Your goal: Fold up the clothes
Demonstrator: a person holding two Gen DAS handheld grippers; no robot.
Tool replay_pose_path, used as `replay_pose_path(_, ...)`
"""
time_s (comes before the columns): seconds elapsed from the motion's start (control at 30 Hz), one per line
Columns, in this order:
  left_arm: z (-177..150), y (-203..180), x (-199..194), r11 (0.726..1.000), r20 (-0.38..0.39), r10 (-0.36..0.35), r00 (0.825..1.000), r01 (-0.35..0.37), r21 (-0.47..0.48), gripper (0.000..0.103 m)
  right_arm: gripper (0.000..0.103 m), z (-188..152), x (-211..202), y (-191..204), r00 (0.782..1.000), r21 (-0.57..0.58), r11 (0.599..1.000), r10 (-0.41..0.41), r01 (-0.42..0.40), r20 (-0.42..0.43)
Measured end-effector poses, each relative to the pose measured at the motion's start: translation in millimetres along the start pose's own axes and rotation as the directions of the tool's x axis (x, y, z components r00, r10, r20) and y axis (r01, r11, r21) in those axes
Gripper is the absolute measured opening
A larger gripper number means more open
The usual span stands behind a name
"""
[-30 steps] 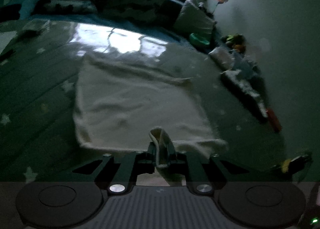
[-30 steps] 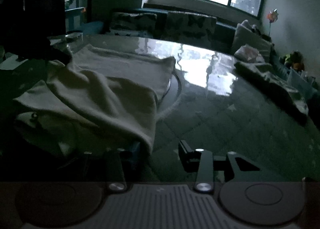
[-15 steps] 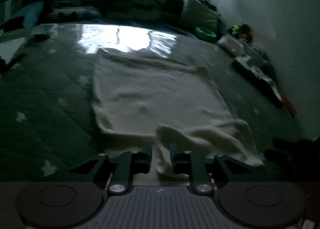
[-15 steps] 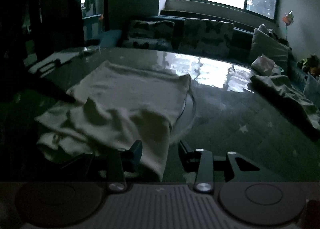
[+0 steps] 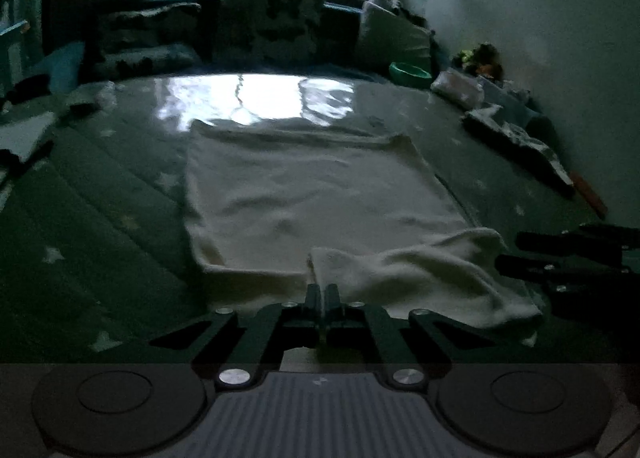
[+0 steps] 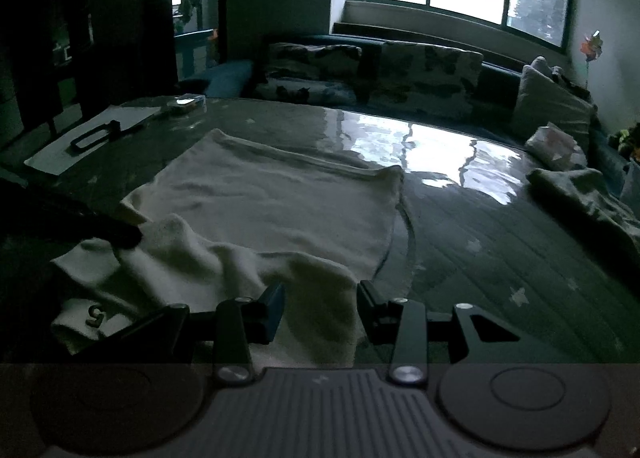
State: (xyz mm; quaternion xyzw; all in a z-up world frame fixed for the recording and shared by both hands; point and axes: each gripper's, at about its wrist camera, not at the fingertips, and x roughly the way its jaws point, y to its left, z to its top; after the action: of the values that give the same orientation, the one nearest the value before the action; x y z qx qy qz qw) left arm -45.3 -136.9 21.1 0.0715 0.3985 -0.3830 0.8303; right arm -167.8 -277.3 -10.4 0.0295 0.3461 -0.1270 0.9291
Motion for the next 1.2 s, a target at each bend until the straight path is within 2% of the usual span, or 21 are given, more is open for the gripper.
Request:
replay_pose_path(0.13,-5,11,2,1.0,-0.02,0.026,0.999,-0.026,-0.013,0.002,0.04,1,11,2,1.0,0.001,1.0,0.016,-0.016,-0.006)
replay_pose_path(0.23,-6,13,5,1.0,-0.046,0.018,0.999,-0.019,-0.013,0.004,0.039,-1,19,4,0.999,-0.005,1.0,0.019,-0.019,-0.028)
replay_pose_path(0.33,-2,11,-3,0.999,-0.009,0.033,0.999,-0.033,0.004,0.005,0.037,-2,17,4,1.0,-0.011,1.0,0.007,-0.008,-0.027)
replay_pose_path(0.47,15,6,-8,1.0,0.045,0.013,0.999,-0.014,0.009,0.005,0.033,4,7,2,1.0,-0.001,1.0,0.018,-0.018,0.005)
replay_pose_path(0.53,21,5,0,1.0,0.038,-0.017,0.999,0.016,0.01,0.012,0.033,7,7,1,1.0,0.003,1.0,0.02,-0.02,0.013)
replay_pose_path(0.57,23,5,6,1.0,0.024,-0.02,1.0,0.02,0.006,0.026,0.033,8,8,0,1.0,0.007,1.0,0.018,-0.018,0.015)
replay_pose_path(0.6,24,5,13,1.0,0.007,-0.022,1.0,0.022,0.0,0.035,0.032,9,9,-1,1.0,0.011,1.0,0.017,-0.018,0.015)
replay_pose_path(0.73,17,2,37,1.0,-0.039,0.011,0.999,-0.011,0.012,0.031,0.032,8,9,-4,1.0,0.024,1.0,0.016,-0.016,0.008)
replay_pose_path(0.77,15,1,40,1.0,-0.044,0.018,0.999,-0.017,0.017,0.017,0.032,7,7,-4,1.0,0.019,1.0,0.014,-0.014,0.006)
replay_pose_path(0.87,8,-5,37,0.998,-0.007,0.043,0.999,-0.042,0.051,0.01,0.032,4,5,-4,1.0,0.009,1.0,0.012,-0.012,-0.001)
replay_pose_path(1.03,9,0,14,0.997,0.062,0.071,0.995,-0.074,0.033,0.008,0.032,-3,3,-9,1.0,0.027,0.999,0.019,-0.019,-0.014)
replay_pose_path(1.2,12,8,8,0.994,0.071,0.106,0.992,-0.108,0.023,0.009,0.031,-7,3,-17,0.999,0.094,0.995,0.041,-0.04,-0.008)
